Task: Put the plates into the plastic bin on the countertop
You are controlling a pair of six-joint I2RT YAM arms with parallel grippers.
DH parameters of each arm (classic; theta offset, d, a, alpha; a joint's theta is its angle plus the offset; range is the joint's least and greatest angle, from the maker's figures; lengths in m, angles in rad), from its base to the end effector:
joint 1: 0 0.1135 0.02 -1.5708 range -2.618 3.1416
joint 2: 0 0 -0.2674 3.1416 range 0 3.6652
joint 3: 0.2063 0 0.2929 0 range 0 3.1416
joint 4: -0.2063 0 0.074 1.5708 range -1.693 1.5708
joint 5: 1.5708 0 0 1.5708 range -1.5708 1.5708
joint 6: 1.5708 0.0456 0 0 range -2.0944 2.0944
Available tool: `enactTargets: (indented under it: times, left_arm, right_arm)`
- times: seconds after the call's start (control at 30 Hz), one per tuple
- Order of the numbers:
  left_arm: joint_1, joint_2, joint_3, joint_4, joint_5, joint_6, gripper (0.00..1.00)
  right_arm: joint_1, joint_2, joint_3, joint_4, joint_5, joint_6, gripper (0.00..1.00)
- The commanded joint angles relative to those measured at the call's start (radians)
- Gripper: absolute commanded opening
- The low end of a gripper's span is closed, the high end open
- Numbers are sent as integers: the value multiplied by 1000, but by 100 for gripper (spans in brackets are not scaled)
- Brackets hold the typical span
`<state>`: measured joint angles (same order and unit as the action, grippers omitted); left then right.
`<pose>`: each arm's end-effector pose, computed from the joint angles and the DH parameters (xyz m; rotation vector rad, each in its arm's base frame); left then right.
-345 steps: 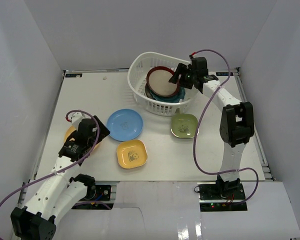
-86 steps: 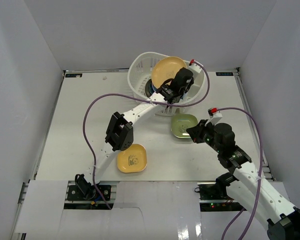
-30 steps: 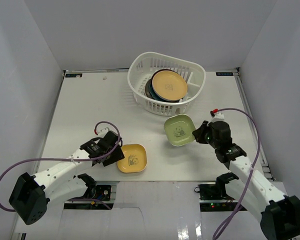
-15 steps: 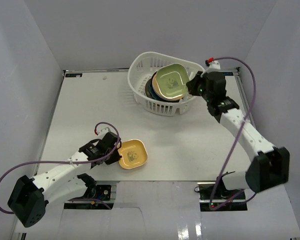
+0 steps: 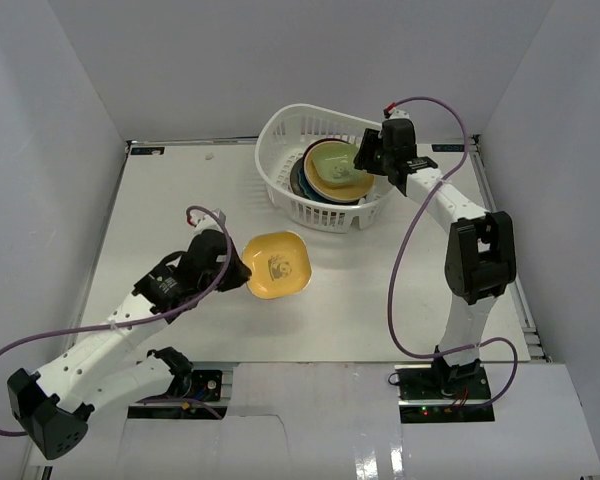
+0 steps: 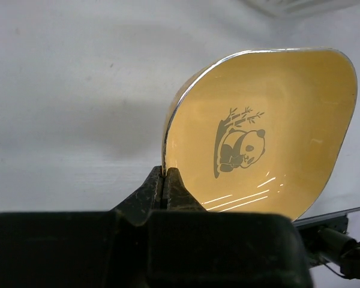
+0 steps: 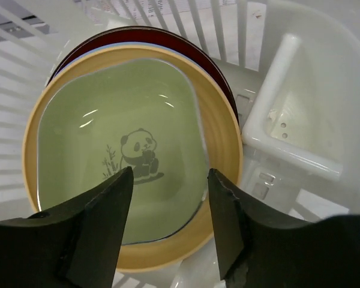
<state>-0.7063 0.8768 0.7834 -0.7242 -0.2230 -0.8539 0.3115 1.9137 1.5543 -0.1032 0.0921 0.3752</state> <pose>0.1747 -0.1358 0.2656 -0.2846 2.3996 -0.4794 0.4832 0.1512 0.2674 0.1235 2.0442 0.3376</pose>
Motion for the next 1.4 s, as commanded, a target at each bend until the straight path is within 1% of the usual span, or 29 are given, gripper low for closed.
enactTargets:
  times: [0.0, 0.03, 0.07, 0.1, 0.13, 0.17, 0.2, 0.23, 0.27, 0.3, 0.33, 0.37, 0.4, 0.43, 0.47, 0.5, 0.53, 0.6, 0.63, 0.7, 0.73, 0.8, 0.83, 0.97, 1.2, 1.23, 1.27, 1.3, 1.37]
  left_arm:
    - [-4, 65, 163, 57, -53, 102, 0]
    - [-4, 92, 200, 72, -61, 116, 0]
    - [-4, 155, 277, 83, -70, 128, 0]
    - [-4, 184, 313, 98, -75, 141, 0]
    - [-4, 215, 347, 129, -82, 159, 0]
    - [-5, 278, 414, 144, -93, 170, 0]
    - [-4, 309, 448, 161, -114, 179, 0]
    - [-4, 342, 482, 192, -124, 194, 0]
    - [-4, 379, 519, 206, -130, 203, 0]
    - [-4, 454, 592, 216, -147, 210, 0]
    - [-4, 493, 629, 235, -150, 214, 0]
    - [-4, 533, 666, 246, -153, 229, 0]
    - [-4, 613, 739, 255, -163, 237, 0]
    - [-4, 657, 781, 261, -165, 243, 0]
    - [-4, 701, 824, 261, -165, 263, 0]
    - [-4, 747, 870, 259, -168, 275, 0]
    - [-4, 833, 955, 259, -168, 285, 0]
    - [-4, 916, 1042, 259, -177, 326, 0]
    - [-4, 1000, 1130, 252, -187, 338, 0]
    - [-4, 1080, 1221, 246, -191, 386, 0]
    - [-4, 1164, 1323, 224, -194, 398, 0]
    - [-4, 1244, 1431, 198, -193, 432, 0]
    - [-4, 1316, 1524, 177, -194, 444, 0]
    - [-2, 1419, 1619, 177, -214, 492, 0]
    - [22, 1478, 1610, 197, -207, 516, 0]
    - [24, 1482, 1611, 198, -204, 521, 1]
    - [25, 1482, 1611, 198, -202, 521, 7]
    - [27, 1481, 1611, 198, -202, 523, 25]
    - [27, 1473, 1611, 201, -197, 530, 48]
  right_arm:
    - [-2, -97, 27, 8, -41, -21, 61]
    - [-2, -123, -6, 8, -45, -24, 67]
    - [0, -178, -23, 7, -54, -27, 71]
    - [0, -211, -43, 7, -60, -27, 71]
    - [0, -250, -103, 17, -74, -27, 70]
    - [0, -337, -140, 25, -77, -24, 69]
    - [0, -385, -183, 34, -78, -13, 63]
    - [-2, -489, -288, 66, -81, -4, 40]
    - [-2, -546, -346, 86, -83, 7, 24]
    - [0, -597, -406, 91, -83, 34, 10]
    - [0, -654, -471, 123, -83, 53, 8]
    - [0, -758, -602, 164, -139, 63, 8]
    - [3, -804, -661, 175, -156, 76, 8]
    - [3, -853, -718, 180, -166, 97, 8]
    - [3, -939, -823, 189, -187, 102, 8]
    - [8, -978, -867, 188, -195, 102, 8]
    - [8, -1019, -905, 180, -199, 103, 8]
    - [9, -1119, -986, 151, -221, 102, 8]
    - [11, -1145, -1000, 136, -227, 99, 8]
    - [14, -1203, -1023, 102, -248, 87, 8]
    - [14, -1232, -1028, 67, -256, 80, 8]
    - [15, -1254, -1036, 37, -252, 71, 8]
    - [14, -1271, -1039, 31, -253, 68, 8]
    - [17, -1289, -1045, 11, -275, 62, 8]
    - [17, -1297, -1050, -3, -270, 47, 8]
    - [17, -1295, -1048, -4, -269, 47, 8]
    - [17, -1294, -1047, -4, -269, 45, 8]
    - [18, -1291, -1044, -6, -267, 44, 8]
    - [18, -1289, -1037, -13, -265, 41, 8]
